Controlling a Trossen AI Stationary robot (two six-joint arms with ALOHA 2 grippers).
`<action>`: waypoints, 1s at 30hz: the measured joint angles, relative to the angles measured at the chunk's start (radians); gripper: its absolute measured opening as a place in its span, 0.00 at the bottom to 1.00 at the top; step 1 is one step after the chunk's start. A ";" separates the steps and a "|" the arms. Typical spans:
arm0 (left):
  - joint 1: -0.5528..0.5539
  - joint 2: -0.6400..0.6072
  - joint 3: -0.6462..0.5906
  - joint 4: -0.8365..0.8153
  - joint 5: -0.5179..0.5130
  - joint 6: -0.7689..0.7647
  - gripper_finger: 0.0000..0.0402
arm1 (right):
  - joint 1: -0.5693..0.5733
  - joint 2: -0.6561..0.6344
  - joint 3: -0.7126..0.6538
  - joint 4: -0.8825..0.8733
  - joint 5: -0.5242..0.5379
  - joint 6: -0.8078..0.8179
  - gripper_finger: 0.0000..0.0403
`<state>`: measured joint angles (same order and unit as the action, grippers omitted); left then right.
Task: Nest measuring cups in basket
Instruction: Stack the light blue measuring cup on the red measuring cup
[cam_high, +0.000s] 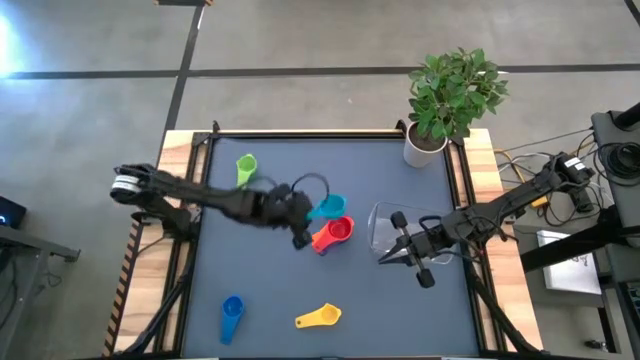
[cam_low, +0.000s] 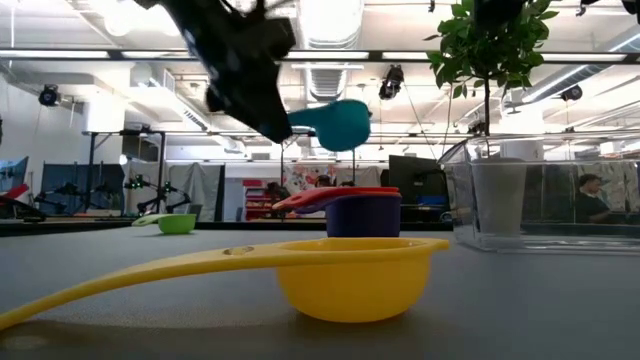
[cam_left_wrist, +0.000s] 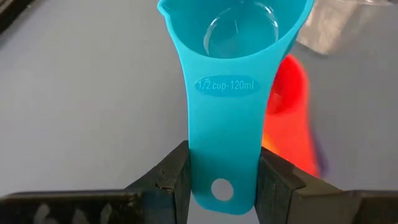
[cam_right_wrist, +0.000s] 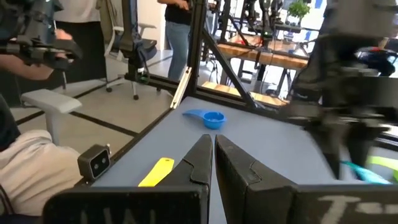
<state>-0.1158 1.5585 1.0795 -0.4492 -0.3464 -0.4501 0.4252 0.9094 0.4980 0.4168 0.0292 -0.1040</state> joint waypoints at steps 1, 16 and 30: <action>-0.035 -0.001 -0.004 -0.003 -0.023 -0.034 0.27 | 0.000 -0.001 0.000 0.004 0.000 0.000 0.02; -0.150 0.125 0.007 0.003 -0.153 -0.306 0.27 | 0.000 0.002 0.000 0.011 0.035 0.000 0.02; -0.142 0.252 0.135 -0.023 -0.153 -0.266 0.28 | 0.000 0.003 -0.001 0.001 0.056 0.000 0.02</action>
<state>-0.2581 1.8107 1.2145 -0.4717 -0.4992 -0.7158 0.4252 0.9119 0.4975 0.4175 0.0856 -0.1043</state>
